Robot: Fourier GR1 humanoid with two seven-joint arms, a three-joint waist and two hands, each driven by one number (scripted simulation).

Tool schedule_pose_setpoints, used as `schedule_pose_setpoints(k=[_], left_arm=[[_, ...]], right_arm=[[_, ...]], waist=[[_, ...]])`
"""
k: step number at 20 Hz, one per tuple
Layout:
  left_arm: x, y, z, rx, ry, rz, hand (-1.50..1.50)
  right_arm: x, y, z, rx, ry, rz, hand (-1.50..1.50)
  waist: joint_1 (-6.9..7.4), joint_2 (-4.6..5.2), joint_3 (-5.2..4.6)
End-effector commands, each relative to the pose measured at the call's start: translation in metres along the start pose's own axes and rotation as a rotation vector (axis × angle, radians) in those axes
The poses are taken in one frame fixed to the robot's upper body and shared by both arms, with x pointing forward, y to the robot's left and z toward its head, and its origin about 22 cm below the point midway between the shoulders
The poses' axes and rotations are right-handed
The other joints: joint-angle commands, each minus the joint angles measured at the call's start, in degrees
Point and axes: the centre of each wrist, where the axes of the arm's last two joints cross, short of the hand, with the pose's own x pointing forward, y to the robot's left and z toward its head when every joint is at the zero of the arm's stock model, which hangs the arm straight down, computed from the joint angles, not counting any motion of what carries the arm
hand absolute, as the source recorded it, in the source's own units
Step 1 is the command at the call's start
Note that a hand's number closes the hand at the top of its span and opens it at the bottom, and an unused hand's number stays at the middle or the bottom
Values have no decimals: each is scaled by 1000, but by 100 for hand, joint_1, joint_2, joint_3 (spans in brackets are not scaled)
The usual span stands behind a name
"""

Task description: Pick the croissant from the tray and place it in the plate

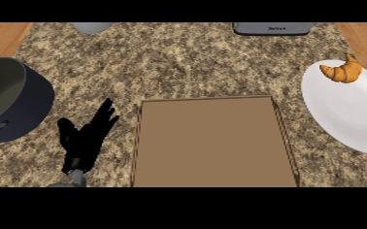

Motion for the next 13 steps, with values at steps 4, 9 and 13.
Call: schedule_pose_setpoints(k=[4,9,13], left_arm=[[-12,-6,-5,0,45,-8,0],[7,-5,1,-1,36,-3,0],[-14,-7,-3,23,31,-6,0]], right_arm=[[-9,-35,36,55,-1,75,-150],[-25,-39,67,62,12,109,-150],[-21,-44,65,48,19,118,-150]], waist=[[-22,11,-14],[-36,0,-18],[-36,2,-19]])
